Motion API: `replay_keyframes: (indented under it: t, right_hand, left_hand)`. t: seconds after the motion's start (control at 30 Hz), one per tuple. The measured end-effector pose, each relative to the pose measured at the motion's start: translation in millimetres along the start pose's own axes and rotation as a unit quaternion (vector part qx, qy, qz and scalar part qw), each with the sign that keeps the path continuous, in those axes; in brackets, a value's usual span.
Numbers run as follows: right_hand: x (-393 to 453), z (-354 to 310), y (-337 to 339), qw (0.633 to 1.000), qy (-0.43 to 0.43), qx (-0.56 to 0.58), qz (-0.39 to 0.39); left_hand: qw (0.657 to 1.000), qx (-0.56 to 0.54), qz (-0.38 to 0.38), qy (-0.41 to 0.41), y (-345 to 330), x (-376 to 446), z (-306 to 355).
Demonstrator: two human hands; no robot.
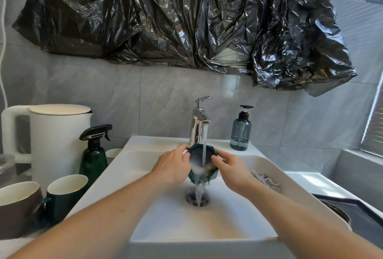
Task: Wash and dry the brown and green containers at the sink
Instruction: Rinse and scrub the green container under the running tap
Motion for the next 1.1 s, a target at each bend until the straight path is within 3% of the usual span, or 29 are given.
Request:
replay_keyframes:
  t: [0.6,1.1]
  right_hand:
    - [8.0,24.9,-2.3,1.000,-0.024,-0.007,0.000]
    - [-2.4,4.6,-2.6,0.998,-0.035,-0.045,-0.031]
  left_hand:
    - [1.000,-0.015,0.007,-0.017,2.3,-3.7,5.4]
    - [1.000,-0.007,0.008,-0.013,4.2,-4.2,6.9]
Point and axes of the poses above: each hand's wrist, its own x-axis towards the middle knuckle, its own y-axis out of the back of the hand, z = x × y, the point moved 7 cm from there along x, towards the middle knuckle, and after that the axes turned 13 degrees about y, right-handed, at the moved point
